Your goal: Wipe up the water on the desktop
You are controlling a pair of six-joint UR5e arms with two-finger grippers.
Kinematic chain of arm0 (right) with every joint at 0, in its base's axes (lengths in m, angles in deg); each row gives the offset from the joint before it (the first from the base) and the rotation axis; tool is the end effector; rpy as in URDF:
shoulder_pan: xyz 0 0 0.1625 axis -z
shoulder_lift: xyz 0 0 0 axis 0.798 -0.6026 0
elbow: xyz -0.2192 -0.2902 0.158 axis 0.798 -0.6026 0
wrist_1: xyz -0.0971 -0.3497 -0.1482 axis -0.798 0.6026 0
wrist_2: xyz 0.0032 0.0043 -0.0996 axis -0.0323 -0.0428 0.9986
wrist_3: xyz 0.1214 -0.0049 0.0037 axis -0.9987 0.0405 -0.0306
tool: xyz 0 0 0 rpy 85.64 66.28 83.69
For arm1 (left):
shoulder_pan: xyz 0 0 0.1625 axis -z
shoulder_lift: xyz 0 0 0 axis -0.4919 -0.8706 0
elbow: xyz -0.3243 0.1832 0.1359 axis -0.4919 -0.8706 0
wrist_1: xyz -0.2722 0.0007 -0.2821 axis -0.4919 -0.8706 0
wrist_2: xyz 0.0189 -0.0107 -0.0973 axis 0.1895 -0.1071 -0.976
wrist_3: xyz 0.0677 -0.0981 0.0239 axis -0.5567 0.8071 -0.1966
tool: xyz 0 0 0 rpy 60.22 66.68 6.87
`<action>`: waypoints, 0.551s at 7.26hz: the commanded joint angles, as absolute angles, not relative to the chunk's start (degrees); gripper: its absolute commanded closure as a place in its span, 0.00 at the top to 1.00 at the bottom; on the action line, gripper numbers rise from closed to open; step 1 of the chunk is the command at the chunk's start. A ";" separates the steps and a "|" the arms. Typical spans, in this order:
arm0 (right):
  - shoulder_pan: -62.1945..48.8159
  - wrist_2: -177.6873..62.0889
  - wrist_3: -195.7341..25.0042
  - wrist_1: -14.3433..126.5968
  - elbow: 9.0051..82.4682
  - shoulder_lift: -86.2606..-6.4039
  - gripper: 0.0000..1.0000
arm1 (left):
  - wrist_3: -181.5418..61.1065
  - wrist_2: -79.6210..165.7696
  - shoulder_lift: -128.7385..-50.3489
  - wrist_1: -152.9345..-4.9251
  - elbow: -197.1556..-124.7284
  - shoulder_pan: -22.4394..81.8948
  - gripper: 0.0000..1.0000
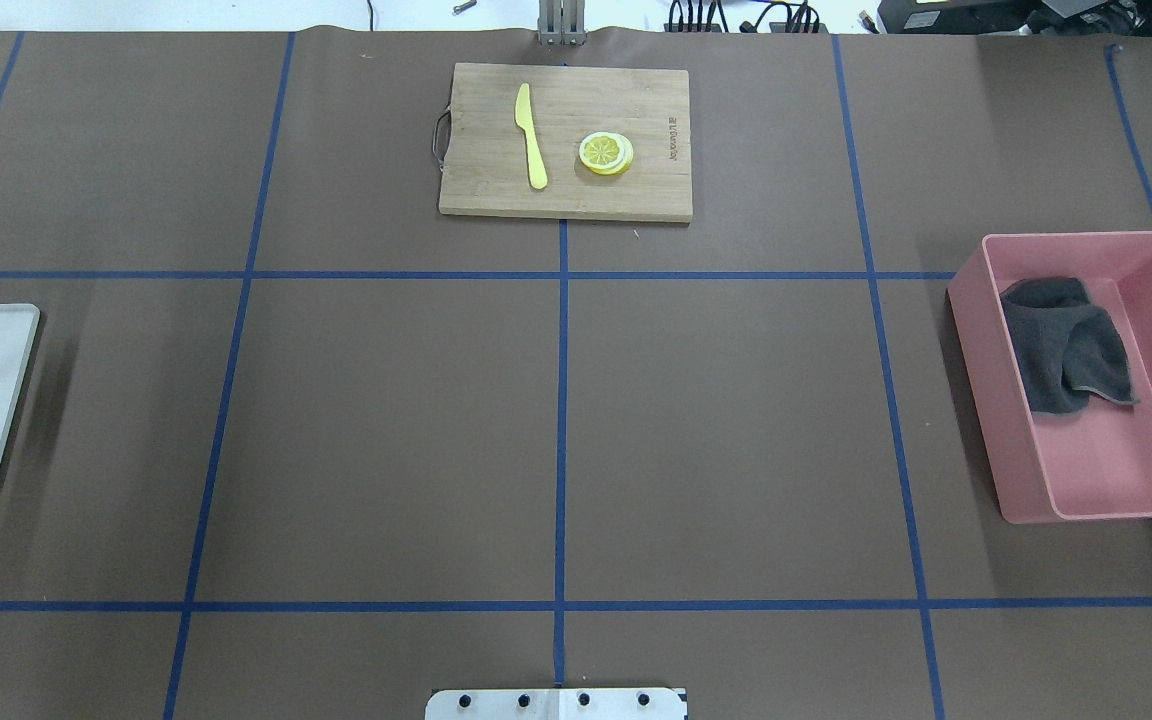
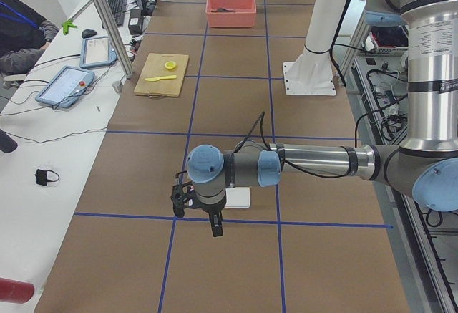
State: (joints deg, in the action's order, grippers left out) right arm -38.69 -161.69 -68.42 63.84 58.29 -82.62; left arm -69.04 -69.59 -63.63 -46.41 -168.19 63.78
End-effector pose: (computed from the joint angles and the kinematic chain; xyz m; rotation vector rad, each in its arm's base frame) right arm 0.0706 -0.3645 0.6358 0.0942 -0.6422 -0.0077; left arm -0.0721 -0.4142 0.6388 -0.0899 0.7701 -0.1810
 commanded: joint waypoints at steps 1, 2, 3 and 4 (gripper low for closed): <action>-38.64 -161.69 -68.42 63.84 58.30 -82.61 1.00 | -68.97 -69.60 -63.62 -46.41 -168.15 63.78 0.99; -38.73 -161.69 -68.42 63.84 58.30 -82.61 1.00 | -69.06 -69.60 -63.62 -46.41 -168.06 63.78 0.99; -38.73 -161.78 -68.42 63.84 58.39 -82.61 1.00 | -69.06 -69.51 -63.71 -46.41 -167.97 63.78 0.99; -38.73 -161.78 -68.42 63.84 58.47 -82.61 1.00 | -68.97 -69.60 -63.71 -46.41 -167.88 63.70 0.99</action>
State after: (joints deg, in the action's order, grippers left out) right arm -38.71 -161.75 -68.43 63.84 58.38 -82.61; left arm -69.03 -69.56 -63.67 -46.41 -167.99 63.77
